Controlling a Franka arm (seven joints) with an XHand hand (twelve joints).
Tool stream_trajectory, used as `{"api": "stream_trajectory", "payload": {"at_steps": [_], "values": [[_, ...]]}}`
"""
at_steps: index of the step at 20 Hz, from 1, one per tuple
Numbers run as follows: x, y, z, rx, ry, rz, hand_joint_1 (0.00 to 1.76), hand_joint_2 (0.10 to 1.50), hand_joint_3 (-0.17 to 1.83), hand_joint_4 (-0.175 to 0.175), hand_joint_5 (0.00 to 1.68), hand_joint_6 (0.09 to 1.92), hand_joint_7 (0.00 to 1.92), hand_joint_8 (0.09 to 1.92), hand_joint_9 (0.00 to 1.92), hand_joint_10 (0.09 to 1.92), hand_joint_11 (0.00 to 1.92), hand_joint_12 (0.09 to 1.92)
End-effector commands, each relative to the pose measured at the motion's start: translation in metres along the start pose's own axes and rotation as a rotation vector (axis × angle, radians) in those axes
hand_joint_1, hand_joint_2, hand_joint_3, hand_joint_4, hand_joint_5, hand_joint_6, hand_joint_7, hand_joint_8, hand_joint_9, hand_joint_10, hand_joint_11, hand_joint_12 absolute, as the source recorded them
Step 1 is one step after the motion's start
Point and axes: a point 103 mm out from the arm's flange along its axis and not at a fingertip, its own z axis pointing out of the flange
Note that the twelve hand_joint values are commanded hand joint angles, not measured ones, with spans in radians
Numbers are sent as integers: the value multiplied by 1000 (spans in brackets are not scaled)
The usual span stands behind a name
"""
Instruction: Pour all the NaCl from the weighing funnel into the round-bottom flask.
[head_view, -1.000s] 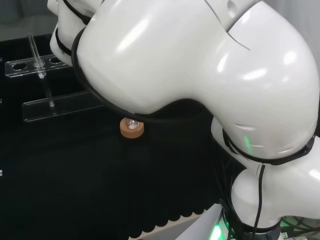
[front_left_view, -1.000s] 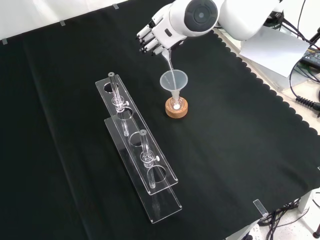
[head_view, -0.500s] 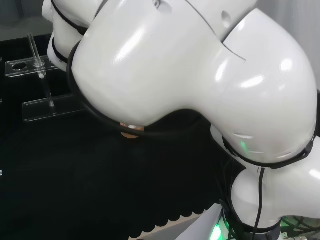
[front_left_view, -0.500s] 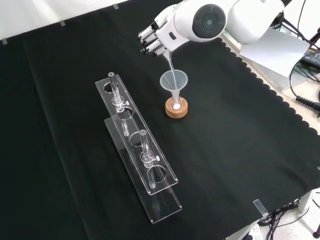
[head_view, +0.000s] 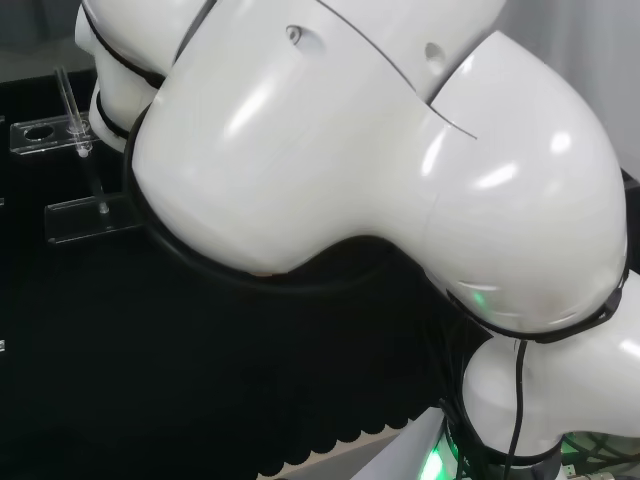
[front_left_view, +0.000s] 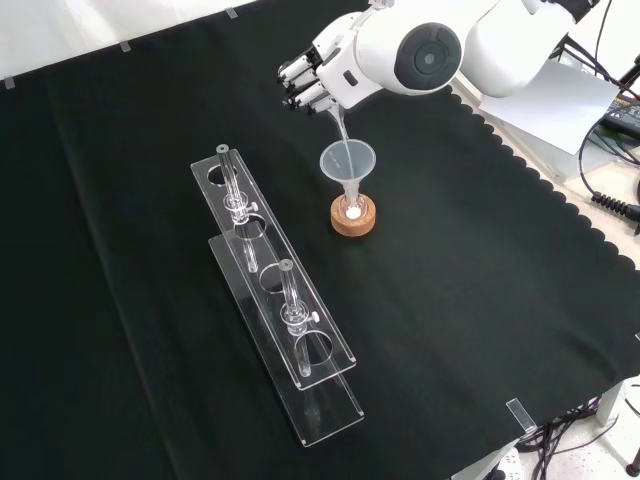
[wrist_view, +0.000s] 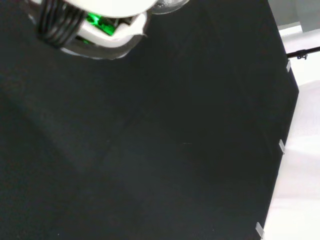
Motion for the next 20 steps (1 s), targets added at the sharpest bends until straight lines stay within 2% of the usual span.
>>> {"api": "stream_trajectory", "payload": {"at_steps": [1,9,20], "values": [[1,-1,-3,4,-23,1,1111,629,761,175,1212,830,566,626,865,432,611,1180],[6,0,-9,13,-47,-4,1111,630,761,175,1211,830,566,625,863,430,613,1177],[13,0,-21,16,-116,-8,1111,630,760,175,1211,830,566,625,855,427,605,1173]]}}
